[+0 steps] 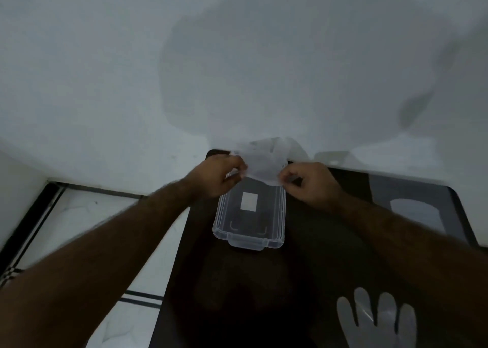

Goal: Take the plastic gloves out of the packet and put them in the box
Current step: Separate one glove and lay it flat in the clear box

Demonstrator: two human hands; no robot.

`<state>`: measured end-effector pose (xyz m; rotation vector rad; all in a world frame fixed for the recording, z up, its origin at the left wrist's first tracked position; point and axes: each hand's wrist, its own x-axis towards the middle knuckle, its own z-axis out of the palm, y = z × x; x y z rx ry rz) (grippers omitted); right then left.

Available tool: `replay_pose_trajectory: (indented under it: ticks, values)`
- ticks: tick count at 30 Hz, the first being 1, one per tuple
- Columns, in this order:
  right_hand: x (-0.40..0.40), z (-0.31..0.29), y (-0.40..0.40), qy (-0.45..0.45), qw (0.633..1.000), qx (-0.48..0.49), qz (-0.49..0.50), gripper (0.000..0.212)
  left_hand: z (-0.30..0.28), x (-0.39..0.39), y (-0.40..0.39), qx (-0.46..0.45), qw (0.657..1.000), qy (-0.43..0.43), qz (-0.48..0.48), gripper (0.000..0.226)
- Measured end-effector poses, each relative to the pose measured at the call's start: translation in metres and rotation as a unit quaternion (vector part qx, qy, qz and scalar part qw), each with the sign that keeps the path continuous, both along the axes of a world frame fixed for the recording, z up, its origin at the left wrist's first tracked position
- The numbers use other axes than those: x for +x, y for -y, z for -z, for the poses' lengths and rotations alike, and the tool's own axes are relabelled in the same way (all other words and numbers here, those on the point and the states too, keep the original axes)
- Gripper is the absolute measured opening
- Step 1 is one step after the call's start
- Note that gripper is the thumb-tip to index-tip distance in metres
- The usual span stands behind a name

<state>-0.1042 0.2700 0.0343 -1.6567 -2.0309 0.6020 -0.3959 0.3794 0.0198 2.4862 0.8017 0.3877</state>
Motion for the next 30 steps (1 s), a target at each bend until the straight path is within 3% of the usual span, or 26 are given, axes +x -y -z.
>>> replay_pose_trajectory:
  ticks: [3,9,15,22,30]
  values:
    - [-0.003,0.026,-0.005,0.058,0.998,-0.023,-0.008,0.017,0.024,0.000,-0.001,-0.001,0.998,-0.060,-0.005,0.039]
    - [-0.014,0.070,-0.015,0.190,0.978,-0.020,-0.082,0.011,0.063,0.001,-0.005,0.029,0.990,-0.136,0.021,0.030]
    - [-0.040,0.073,-0.018,0.353,0.914,-0.111,-0.165,0.016,0.076,0.012,-0.011,0.092,0.944,-0.294,0.121,0.025]
    - [-0.057,0.080,-0.020,0.411,0.865,-0.195,-0.210,0.025,0.088,0.028,-0.014,0.128,0.889,-0.406,0.172,0.027]
    - [-0.065,0.091,-0.029,0.444,0.817,-0.280,-0.240,0.059,0.095,0.031,-0.014,0.096,0.868,-0.440,0.209,0.040]
